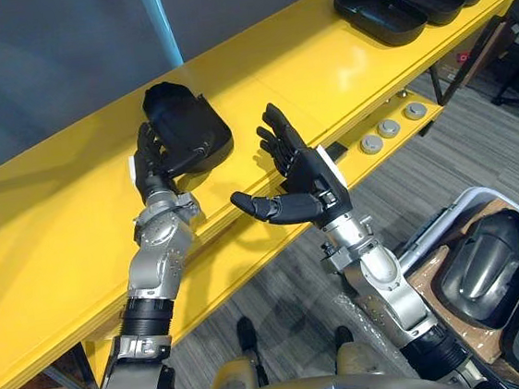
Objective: Walk over and take three plastic housings, then place them on the shelf
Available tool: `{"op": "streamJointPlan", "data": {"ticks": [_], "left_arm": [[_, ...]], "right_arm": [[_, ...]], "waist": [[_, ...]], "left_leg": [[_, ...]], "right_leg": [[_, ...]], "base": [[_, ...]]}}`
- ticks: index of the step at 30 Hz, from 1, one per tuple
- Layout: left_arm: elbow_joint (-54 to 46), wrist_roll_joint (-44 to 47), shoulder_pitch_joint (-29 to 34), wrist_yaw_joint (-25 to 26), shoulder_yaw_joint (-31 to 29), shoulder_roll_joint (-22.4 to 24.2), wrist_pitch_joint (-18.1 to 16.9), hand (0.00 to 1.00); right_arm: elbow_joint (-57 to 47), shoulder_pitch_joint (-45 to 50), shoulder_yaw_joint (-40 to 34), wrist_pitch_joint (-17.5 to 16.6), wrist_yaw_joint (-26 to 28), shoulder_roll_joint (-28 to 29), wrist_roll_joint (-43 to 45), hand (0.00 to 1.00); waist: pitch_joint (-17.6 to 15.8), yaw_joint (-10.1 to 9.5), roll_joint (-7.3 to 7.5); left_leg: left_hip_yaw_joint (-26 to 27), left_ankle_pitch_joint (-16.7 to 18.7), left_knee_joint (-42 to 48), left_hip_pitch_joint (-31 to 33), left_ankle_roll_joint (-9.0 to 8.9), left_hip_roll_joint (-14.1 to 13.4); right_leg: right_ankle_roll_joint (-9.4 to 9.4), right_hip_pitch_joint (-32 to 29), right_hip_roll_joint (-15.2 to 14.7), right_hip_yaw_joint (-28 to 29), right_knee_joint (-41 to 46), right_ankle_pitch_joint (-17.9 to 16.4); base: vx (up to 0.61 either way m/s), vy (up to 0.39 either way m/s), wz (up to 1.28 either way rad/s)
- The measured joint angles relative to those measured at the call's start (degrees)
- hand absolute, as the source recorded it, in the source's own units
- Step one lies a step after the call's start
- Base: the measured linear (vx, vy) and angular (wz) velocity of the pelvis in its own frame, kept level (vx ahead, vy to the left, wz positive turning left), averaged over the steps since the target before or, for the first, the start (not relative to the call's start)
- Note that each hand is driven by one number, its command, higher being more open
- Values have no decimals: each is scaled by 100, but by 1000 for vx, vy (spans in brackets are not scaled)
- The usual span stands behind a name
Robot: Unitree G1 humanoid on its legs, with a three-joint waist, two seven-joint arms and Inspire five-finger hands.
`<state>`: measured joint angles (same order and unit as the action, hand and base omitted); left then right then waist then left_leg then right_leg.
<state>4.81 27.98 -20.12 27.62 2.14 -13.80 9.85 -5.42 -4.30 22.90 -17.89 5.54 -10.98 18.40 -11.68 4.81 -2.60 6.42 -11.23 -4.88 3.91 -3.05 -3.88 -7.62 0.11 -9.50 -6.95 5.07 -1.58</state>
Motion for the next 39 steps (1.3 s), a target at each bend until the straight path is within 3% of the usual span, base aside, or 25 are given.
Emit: {"op": "streamJointPlan", "data": {"ticks": [13,22,26,31,38,39], "left_arm": [[11,87,-1,21,147,71,1,100],[-24,-746,5,807,-45,86,-28,100],[-616,-1089,304,812,-300,98,-200,100],[-1188,-1310,764,608,-313,247,-490,100],[-1191,-1274,1109,439,-313,263,-528,100],[-1192,-1261,1148,392,-299,264,-677,100]], "right_arm": [[1,0,6,19,-60,0,-6,100],[1,12,-27,18,73,-2,-11,100],[1,18,-31,12,170,-11,-271,100],[1,7,-23,8,83,-51,-521,100],[-8,-5,-55,34,-455,-39,-549,100],[-66,48,-162,78,-597,-7,-689,100]], "waist": [[96,13,6],[109,-3,6],[126,-9,15],[159,-166,19],[271,-272,98],[271,-272,98]], "left_leg": [[27,-1,0,0,2,-8],[20,-1,0,-7,-2,-12],[-55,-26,0,-36,27,-2],[-206,-19,-15,-45,-20,6],[-184,-14,-20,-42,-11,-4],[-143,-13,-21,-34,-10,-14]], "right_leg": [[-15,-10,6,20,-17,10],[-10,3,11,16,-16,13],[-37,125,8,-67,-18,29],[-8,206,11,-237,-26,4],[40,201,13,-240,-37,-23],[40,183,13,-224,-41,-23]], "base": [[0,0,0],[0,0,0],[4,-6,10],[-15,-20,16],[-35,-10,1],[-23,-11,-7]]}}
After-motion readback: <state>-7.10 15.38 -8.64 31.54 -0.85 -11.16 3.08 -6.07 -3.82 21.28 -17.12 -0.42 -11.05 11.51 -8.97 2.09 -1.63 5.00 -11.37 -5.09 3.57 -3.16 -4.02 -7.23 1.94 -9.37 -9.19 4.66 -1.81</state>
